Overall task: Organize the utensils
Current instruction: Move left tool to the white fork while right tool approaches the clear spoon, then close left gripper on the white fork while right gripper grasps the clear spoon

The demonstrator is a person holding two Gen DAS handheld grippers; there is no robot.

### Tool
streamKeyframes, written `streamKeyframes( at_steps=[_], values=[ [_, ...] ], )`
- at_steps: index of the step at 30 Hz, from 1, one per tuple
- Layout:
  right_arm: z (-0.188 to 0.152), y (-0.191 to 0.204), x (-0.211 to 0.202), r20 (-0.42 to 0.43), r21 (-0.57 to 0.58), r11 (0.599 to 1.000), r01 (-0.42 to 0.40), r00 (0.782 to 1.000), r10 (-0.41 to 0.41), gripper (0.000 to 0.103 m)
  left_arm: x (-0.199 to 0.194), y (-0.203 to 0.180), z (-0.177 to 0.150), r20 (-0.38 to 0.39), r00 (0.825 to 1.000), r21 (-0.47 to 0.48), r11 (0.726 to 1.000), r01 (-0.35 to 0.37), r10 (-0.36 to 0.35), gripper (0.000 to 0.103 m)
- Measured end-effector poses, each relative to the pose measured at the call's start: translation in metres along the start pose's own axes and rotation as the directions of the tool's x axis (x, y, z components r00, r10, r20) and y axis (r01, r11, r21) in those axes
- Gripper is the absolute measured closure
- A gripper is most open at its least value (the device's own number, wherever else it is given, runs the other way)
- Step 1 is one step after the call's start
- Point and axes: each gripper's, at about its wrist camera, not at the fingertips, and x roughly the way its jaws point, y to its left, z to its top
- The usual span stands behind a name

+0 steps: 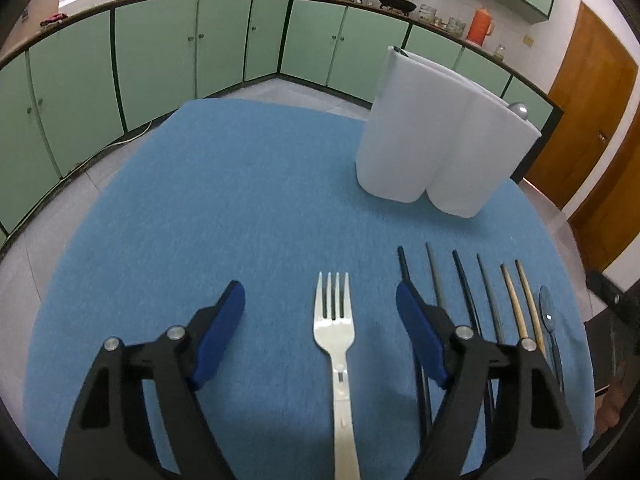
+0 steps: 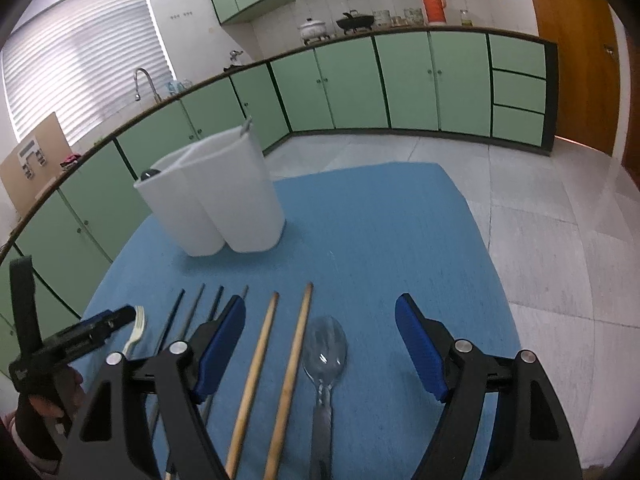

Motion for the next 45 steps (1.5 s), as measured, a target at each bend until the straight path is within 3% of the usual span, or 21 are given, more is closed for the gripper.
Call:
streamKeyframes(
  at_steps=[10,12,13,14,21,26,45],
  values=[
    [-0.003,-0.003,0.006,-0.046,-0.028,1.0,0.009,0.999,-0.01,0.035,0.017,0.002,-0.004,-0.053,0.998,-0.006,1.0,0.016,-0.016,0.051],
    [-0.004,-0.002,0.01,-0.068,-0.038,0.999,0.004,0.998,-0.007,0.041,0.017,0.0,-0.005,-0.049,0.998,-0.008,1.0,0.028,-0.029,0.061],
    [-0.004,-0.001,0.011,-0.078,-0.043,0.999,0.003,0.997,-0.006,0.043,0.018,0.0,-0.005,-0.052,0.998,-0.009,0.999,0.038,-0.038,0.077],
    [-0.006,0.0,0.013,-0.091,-0.053,0.999,0.001,0.996,-0.006,0.046,0.019,0.002,-0.005,-0.057,0.997,-0.015,0.999,0.042,-0.043,0.084],
    [-0.011,0.01,0.022,-0.151,-0.112,0.994,0.009,0.988,-0.026,0.056,0.005,-0.008,-0.006,0.007,0.998,0.0,0.998,0.058,-0.058,0.084],
    [-0.009,0.012,0.032,-0.181,-0.125,0.992,0.027,0.982,-0.049,0.057,-0.003,-0.013,-0.008,0.029,0.998,0.014,0.999,0.052,-0.053,0.084],
    [0.002,0.018,0.052,-0.229,-0.15,0.988,0.037,0.971,-0.071,0.073,-0.012,-0.021,-0.007,0.053,0.996,0.048,0.997,0.063,-0.066,0.084]
  ],
)
